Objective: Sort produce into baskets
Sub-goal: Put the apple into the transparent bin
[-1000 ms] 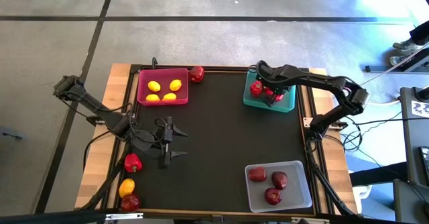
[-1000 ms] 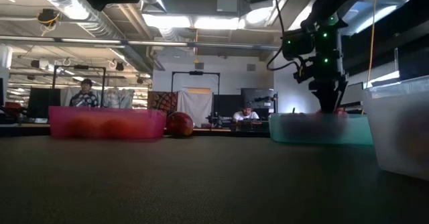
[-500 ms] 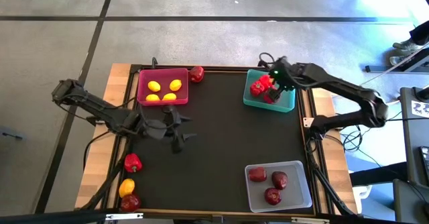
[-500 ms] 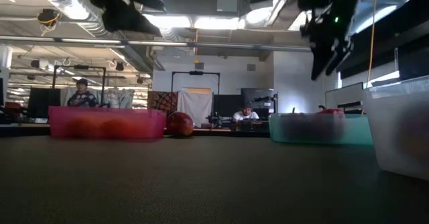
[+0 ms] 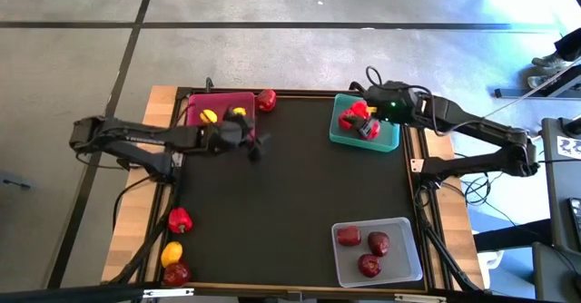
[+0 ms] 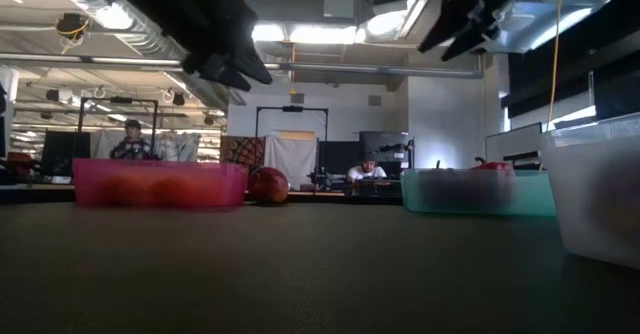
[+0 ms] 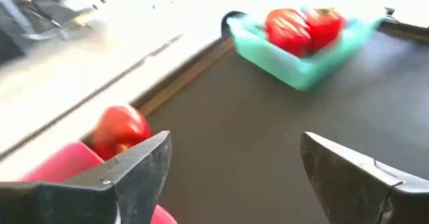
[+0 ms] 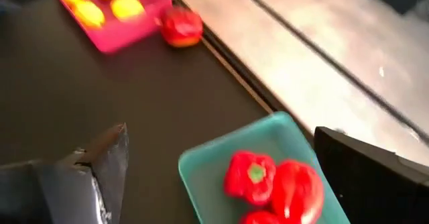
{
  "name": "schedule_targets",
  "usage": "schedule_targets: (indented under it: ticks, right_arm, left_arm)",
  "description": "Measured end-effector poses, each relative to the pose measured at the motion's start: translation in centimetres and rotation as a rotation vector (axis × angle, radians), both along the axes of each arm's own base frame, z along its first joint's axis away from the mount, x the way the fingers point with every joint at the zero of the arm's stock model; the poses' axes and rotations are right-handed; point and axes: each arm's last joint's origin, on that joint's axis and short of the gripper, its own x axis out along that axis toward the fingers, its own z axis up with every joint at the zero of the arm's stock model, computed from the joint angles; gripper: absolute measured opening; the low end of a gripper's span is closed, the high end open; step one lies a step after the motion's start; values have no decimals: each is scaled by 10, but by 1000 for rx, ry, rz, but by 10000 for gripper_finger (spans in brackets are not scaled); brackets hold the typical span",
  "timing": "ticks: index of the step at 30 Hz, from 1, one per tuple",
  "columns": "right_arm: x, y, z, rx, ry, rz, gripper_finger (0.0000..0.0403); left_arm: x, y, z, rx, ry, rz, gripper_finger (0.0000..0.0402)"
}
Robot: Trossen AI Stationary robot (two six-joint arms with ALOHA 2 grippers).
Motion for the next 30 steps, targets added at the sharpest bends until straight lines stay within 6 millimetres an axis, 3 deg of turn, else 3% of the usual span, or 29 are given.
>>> schedule_targets:
  ticks: [10,15,23,30]
  right_arm:
    - [15,-5,-1,-178,-9,77,383]
    - [20,-8,-6,-292,24,79,383]
    - [19,-22,-42,-319,55,24,383]
    - [16,-23,-67,-233,43,2,383]
  left_arm:
    - [-2,85,4,39,-44,147,327]
    - [13,126,3,-15,-2,196,327]
    - [40,187,-5,-159,214,295,327]
    - [61,218,-28,-286,314,311,327]
